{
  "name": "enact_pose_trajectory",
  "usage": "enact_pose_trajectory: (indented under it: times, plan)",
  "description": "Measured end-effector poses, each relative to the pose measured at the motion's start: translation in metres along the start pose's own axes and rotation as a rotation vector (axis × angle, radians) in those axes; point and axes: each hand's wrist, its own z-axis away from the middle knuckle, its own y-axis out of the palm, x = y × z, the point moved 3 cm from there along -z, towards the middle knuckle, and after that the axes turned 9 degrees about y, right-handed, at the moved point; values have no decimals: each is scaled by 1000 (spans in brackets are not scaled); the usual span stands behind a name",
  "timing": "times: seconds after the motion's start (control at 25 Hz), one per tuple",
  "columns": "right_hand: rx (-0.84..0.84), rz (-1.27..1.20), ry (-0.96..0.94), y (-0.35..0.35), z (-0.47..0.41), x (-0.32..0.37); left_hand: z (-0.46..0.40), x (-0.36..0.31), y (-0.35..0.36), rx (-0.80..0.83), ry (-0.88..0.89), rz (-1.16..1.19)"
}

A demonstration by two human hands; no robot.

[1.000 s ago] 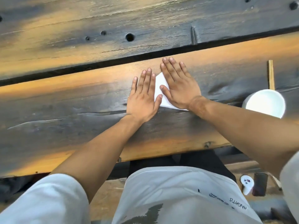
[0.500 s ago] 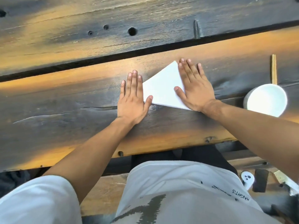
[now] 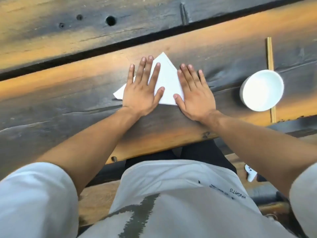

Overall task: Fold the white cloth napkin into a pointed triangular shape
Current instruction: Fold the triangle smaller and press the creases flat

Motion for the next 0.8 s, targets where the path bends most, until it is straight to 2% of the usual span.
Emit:
enact_pose_trajectory:
  times: [0.16, 0.28, 0.4, 0.48, 0.56, 0.64, 0.8]
  plan:
    - [31, -9, 35, -11, 2, 0, 0, 0, -10, 23, -15, 35]
    - [-98, -101, 134, -31, 15, 0, 4, -1, -24, -16, -19, 124]
    - [-253, -182, 200, -46, 46, 6, 16, -11, -41, -155, 66, 94]
    - [-161, -190, 252, -46, 56, 12, 19, -18, -44, -166, 202, 12]
    - [-16, -159, 308, -41, 66, 15, 25, -21, -40, -114, 260, -35]
    - [62, -130, 340, -41, 70, 13, 30, -18, -41, -44, 229, -17]
    - [81, -84, 355, -45, 69, 12, 44, -22, -36, 62, 146, 51]
